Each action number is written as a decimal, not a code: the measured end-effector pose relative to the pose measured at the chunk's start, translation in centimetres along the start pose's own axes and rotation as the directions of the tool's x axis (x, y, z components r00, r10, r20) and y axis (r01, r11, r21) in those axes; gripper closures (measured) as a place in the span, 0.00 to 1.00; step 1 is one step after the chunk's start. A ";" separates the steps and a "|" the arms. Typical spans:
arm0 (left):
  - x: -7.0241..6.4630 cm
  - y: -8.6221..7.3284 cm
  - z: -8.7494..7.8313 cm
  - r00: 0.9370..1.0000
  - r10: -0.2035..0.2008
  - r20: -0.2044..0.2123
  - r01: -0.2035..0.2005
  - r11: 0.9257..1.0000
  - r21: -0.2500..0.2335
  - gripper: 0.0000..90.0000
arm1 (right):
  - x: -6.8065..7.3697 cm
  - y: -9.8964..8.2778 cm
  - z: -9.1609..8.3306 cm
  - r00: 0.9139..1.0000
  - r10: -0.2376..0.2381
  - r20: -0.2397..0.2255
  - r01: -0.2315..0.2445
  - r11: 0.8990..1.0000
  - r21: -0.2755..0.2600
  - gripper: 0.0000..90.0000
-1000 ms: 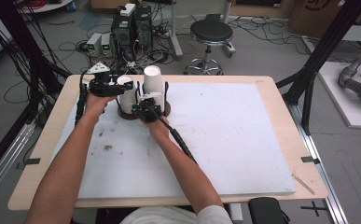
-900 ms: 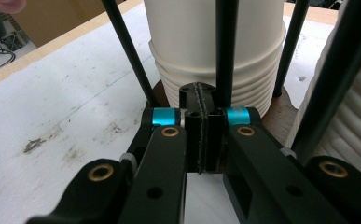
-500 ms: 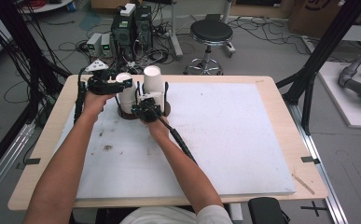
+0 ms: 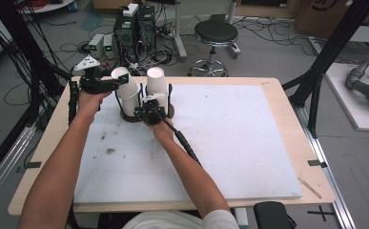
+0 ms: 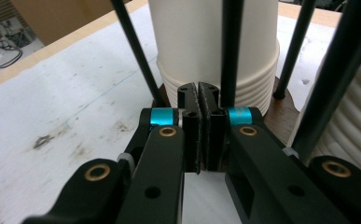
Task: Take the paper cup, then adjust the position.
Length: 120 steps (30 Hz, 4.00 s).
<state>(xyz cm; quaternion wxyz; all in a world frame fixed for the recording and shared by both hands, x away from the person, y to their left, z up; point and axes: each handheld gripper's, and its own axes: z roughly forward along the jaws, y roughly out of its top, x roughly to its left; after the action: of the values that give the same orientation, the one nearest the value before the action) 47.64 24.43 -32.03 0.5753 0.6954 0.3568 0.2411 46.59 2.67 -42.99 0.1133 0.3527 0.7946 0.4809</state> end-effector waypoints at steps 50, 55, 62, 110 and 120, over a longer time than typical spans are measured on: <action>-8.9 0.4 -5.6 0.977 0.058 0.206 -0.066 0.997 0.034 0.39 | -10.3 -2.8 -21.3 0.968 -0.119 -0.222 0.090 0.986 -0.138 0.62; -10.0 0.3 -5.8 0.974 0.076 0.212 -0.085 0.996 0.034 0.39 | -11.2 -4.6 -23.7 0.992 -0.095 -0.087 0.081 0.985 -0.150 0.46; -11.4 0.1 -5.4 0.967 0.084 0.239 -0.093 0.995 0.028 0.39 | -12.4 -7.3 -25.9 0.993 -0.081 0.083 0.092 0.985 -0.144 0.27; -18.5 -2.3 -1.6 0.891 0.130 0.436 -0.158 0.987 0.028 0.39 | -8.4 -7.7 -27.1 0.929 -0.250 -0.272 0.178 0.948 -0.265 0.23; -19.5 -2.3 -1.1 0.857 0.133 0.498 -0.163 0.986 0.018 0.39 | -7.4 -7.6 -26.5 0.907 -0.285 -0.311 0.200 0.939 -0.279 0.23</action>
<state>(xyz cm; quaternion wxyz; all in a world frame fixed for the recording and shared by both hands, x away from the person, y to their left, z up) 34.07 10.21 -32.56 0.6064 0.7759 0.1501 0.0876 34.79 -22.57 -37.01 0.0727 0.1437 0.7757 0.6102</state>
